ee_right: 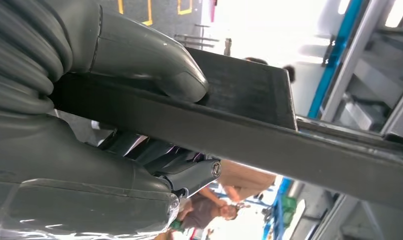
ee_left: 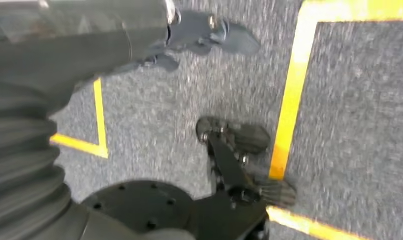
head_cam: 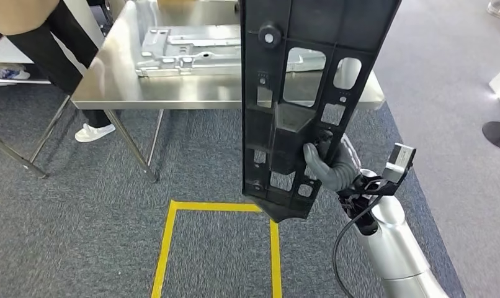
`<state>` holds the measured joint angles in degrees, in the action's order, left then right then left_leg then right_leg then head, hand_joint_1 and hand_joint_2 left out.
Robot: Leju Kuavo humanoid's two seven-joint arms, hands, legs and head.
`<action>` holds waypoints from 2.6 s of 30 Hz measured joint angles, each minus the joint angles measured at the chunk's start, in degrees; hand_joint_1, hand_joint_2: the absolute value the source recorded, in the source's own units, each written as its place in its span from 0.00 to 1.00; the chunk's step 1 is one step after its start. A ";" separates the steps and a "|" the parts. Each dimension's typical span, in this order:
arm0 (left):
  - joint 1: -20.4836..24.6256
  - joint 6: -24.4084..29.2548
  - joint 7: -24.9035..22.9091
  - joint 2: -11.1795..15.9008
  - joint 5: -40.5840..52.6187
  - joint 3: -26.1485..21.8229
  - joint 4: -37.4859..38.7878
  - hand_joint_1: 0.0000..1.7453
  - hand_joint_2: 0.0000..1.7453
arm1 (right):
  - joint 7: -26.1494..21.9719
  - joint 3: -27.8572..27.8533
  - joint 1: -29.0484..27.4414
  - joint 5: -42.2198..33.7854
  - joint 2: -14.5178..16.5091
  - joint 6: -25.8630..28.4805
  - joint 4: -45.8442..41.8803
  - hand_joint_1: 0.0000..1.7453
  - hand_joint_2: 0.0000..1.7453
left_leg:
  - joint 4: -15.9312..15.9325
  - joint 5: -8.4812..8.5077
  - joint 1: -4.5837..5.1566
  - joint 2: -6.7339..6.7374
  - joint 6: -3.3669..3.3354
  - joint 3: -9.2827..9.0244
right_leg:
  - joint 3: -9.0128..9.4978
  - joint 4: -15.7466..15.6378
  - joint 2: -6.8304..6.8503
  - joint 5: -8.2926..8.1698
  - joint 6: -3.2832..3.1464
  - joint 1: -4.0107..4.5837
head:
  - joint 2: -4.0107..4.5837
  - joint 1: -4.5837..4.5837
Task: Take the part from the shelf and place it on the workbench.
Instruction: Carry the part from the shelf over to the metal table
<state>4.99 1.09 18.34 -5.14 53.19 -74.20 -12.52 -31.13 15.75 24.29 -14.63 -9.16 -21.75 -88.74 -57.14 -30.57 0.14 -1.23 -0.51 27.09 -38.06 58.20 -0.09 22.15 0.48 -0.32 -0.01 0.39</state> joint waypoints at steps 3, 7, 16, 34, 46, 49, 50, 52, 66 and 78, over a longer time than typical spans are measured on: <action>0.24 -0.02 0.02 0.10 0.13 0.01 -0.02 0.00 1.00 | -0.01 -0.07 0.32 0.18 0.15 0.08 -0.18 1.00 1.00 | -4.08 0.32 -0.17 0.31 0.86 1.54 | 1.78 -0.79 -0.09 0.87 -1.24 -0.16 | -0.01 0.12; 0.32 -0.08 -0.08 0.12 0.22 0.02 0.00 0.00 1.00 | 0.46 -0.07 0.63 0.37 0.69 0.19 -0.26 1.00 1.00 | -15.98 -4.50 -0.52 0.70 1.83 10.07 | 4.19 -1.11 -0.17 2.83 -1.73 -0.11 | 0.01 0.28; -0.08 -0.11 -0.19 0.23 0.27 0.02 0.00 0.00 1.00 | 1.25 -0.03 0.68 0.37 1.18 0.22 -0.24 1.00 1.00 | -0.82 6.93 0.12 0.77 -0.85 9.05 | 9.48 -0.87 -0.43 7.24 0.03 0.33 | 0.00 0.25; 0.27 0.31 -0.02 0.08 0.45 0.04 0.01 0.00 1.00 | -0.87 -0.84 -0.96 0.68 1.18 0.26 -0.66 1.00 1.00 | -4.20 -0.07 0.02 0.59 0.54 2.69 | 3.12 -1.06 -0.14 1.79 -1.33 -0.24 | 0.01 0.20; -0.30 0.45 -0.02 0.29 0.66 0.03 0.01 0.00 1.00 | -3.33 -1.01 -1.56 3.44 1.19 -0.54 -9.16 1.00 1.00 | -1.19 6.08 -0.46 1.02 -0.09 8.71 | 8.33 -1.04 -0.36 6.38 0.51 -0.27 | 0.01 0.57; -0.27 0.55 -0.03 0.29 0.67 0.02 0.00 0.00 1.00 | -2.62 -0.75 -0.59 3.18 1.19 -1.46 -12.00 1.00 1.00 | -0.63 6.22 -0.56 0.86 -1.23 7.33 | 7.46 2.02 -0.25 7.48 1.40 -0.48 | 0.01 0.46; -0.17 0.57 -0.03 0.30 0.67 0.02 0.00 0.00 1.00 | -2.48 -0.65 -0.16 3.01 1.20 -1.69 -12.70 1.00 1.00 | -0.49 6.07 -0.56 0.85 -1.51 6.94 | 5.78 5.02 -0.22 8.60 1.60 -0.52 | 0.00 0.42; 0.00 0.65 -0.03 0.32 0.64 0.02 0.00 0.00 1.00 | -2.37 -0.44 0.42 2.77 1.21 -1.95 -13.61 1.00 1.00 | -0.48 5.54 -0.40 0.80 -1.89 6.48 | 0.90 12.60 -0.21 11.52 1.90 -0.49 | 0.00 0.33; 0.26 0.70 -0.01 0.36 0.40 -0.02 0.00 0.00 1.00 | 0.34 3.50 4.37 -5.96 1.08 -6.46 -15.08 1.00 1.00 | -7.73 -0.02 0.23 0.79 0.56 5.63 | 5.29 -1.76 0.04 2.51 -1.91 0.20 | 0.00 1.01; -0.06 1.02 -0.31 0.27 0.33 -0.15 0.02 0.00 1.00 | 6.46 7.38 5.37 -18.16 1.07 -10.83 -11.89 1.00 1.00 | -1.14 5.75 -1.26 0.96 0.44 7.65 | 7.41 -0.60 -0.08 5.64 1.01 -0.32 | 0.00 1.23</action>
<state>4.92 2.12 18.04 -4.87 53.52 -74.36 -12.50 -24.67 23.13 29.66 -32.78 -8.10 -32.58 -100.63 -58.28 -24.82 -1.12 -0.27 -0.07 34.74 -30.65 57.60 -0.17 27.79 1.49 -0.64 -0.01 1.62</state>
